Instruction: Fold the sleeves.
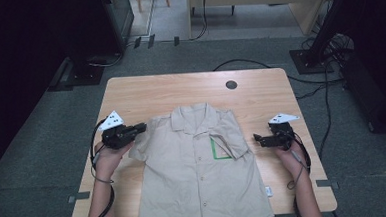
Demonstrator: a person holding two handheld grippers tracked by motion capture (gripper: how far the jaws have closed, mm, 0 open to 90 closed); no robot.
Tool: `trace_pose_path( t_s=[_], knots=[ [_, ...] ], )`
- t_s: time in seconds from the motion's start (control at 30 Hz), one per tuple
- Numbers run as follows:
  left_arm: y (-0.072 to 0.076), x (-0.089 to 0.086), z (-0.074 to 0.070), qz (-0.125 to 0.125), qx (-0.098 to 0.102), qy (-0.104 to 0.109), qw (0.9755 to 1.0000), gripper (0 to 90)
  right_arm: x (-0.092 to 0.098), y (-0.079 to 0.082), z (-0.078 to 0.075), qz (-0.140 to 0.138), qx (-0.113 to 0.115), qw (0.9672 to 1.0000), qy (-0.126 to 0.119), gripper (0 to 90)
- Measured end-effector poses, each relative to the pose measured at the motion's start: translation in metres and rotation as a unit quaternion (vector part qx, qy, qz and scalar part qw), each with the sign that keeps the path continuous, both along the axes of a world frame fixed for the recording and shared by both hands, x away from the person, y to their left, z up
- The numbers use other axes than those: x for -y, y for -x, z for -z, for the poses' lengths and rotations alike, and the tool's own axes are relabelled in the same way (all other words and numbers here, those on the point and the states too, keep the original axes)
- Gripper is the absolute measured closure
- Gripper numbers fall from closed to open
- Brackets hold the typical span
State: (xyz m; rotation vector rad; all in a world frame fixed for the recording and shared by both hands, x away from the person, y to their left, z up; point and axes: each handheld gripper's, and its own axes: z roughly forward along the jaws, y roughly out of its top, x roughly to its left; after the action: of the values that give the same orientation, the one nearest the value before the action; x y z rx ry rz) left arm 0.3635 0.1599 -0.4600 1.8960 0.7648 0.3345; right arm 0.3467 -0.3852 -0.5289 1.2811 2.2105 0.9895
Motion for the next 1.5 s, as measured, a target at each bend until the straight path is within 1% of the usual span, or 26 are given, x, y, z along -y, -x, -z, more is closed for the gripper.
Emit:
trace_pose_path(
  t_s=[0.17,0.57,0.7,0.9,1.0,1.1,1.37,1.5],
  knots=[
    [0.000,0.010,0.002,0.017,-0.005,0.002,0.9998,87.5,0.000,0.000,0.000,0.000,0.000,1.0000,0.000,15.6],
    [0.000,0.031,0.008,0.033,-0.005,-0.004,0.9994,87.3,0.000,0.000,0.000,0.000,0.000,1.0000,0.000,15.6],
    [0.000,0.041,0.012,0.042,-0.006,-0.012,0.9990,87.1,0.000,0.000,0.000,0.000,0.000,1.0000,0.000,15.7],
    [0.000,0.055,0.020,0.059,-0.013,-0.025,0.9979,87.2,0.000,0.000,0.000,0.000,0.000,1.0000,0.000,15.6],
    [0.000,0.061,0.023,0.066,-0.015,-0.026,0.9974,87.1,0.000,0.000,0.000,0.000,0.000,1.0000,0.000,15.6],
    [0.000,0.067,0.027,0.073,-0.016,-0.033,0.9967,87.1,0.000,0.000,0.000,0.000,0.000,1.0000,0.000,15.7],
    [-0.001,0.081,0.039,0.093,-0.033,-0.040,0.9943,86.8,0.000,0.000,0.000,0.000,0.000,1.0000,0.000,15.6],
    [-0.001,0.085,0.044,0.100,-0.040,-0.044,0.9932,86.7,0.000,0.000,0.000,0.000,0.000,1.0000,0.000,15.6]
  ],
)
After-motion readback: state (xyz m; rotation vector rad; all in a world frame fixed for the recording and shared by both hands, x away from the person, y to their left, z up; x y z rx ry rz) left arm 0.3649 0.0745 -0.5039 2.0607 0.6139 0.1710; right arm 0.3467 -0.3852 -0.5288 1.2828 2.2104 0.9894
